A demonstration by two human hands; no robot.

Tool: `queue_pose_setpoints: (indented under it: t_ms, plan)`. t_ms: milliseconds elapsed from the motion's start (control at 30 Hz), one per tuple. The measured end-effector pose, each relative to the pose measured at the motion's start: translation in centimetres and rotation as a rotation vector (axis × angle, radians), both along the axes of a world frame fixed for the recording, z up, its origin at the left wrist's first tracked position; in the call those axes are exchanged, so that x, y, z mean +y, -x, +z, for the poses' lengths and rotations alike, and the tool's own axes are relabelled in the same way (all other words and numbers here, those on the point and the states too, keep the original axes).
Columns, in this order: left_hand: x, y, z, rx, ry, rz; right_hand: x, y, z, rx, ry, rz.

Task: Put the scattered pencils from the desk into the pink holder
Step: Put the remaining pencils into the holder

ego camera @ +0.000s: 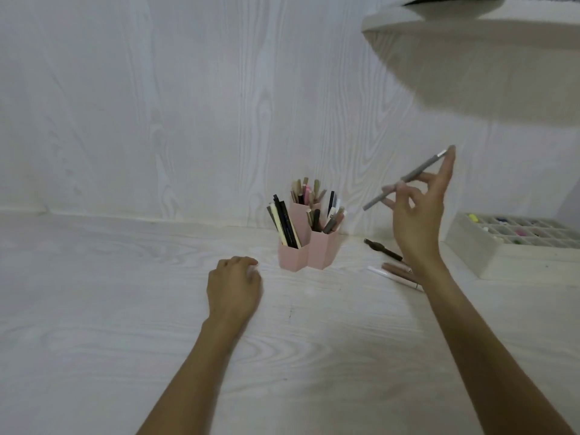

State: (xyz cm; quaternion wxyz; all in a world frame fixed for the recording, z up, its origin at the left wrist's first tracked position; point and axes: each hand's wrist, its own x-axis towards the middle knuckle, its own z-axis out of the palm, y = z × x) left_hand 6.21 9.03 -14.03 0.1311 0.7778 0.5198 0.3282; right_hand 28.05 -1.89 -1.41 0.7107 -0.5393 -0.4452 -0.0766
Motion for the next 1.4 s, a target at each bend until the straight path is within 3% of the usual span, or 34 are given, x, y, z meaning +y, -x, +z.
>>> queue_pose_setpoints:
  t_ms: [167, 333, 500, 700, 833, 1000, 1133, 1300, 1400]
  plan:
    - [0.4, 0.0, -0.3, -0.008, 0.016, -0.010, 7.0, 1.2, 3.5, -0.169, 0.176, -0.044]
    - [0.6, 0.0, -0.5, -0.015, 0.007, -0.019, 9.6, 1.4, 0.1, -0.347, 0.496, -0.068]
    - [0.7, -0.1, -0.6, -0.038, 0.005, -0.019, 10.0, -0.2, 0.2, -0.786, 0.739, -0.245]
    - [0.8, 0.0, -0.7, -0.032, 0.013, -0.021, 9.3, -1.1, 3.1, -0.730, 1.018, 0.020]
    - [0.8, 0.0, -0.8, -0.027, -0.007, -0.023, 6.5, -3.0, 4.2, -0.701, 0.935, 0.057]
    - [0.3, -0.4, -0.5, 0.043, -0.067, -0.080, -1.2, -7.6, -0.4, -0.414, 1.142, -0.052]
    - [-1.9, -1.3, 0.0, 0.086, -0.142, -0.194, -6.4, -8.7, -8.7, -0.180, 1.036, -0.318]
    - [-6.0, -6.1, 2.1, 0.046, -0.204, -0.438, -8.0, -8.6, -12.5, -0.204, 0.909, -0.409]
    - [-7.7, -10.6, 2.9, 0.128, -0.182, -0.628, -7.9, -8.5, -12.5, -0.268, 0.903, -0.380]
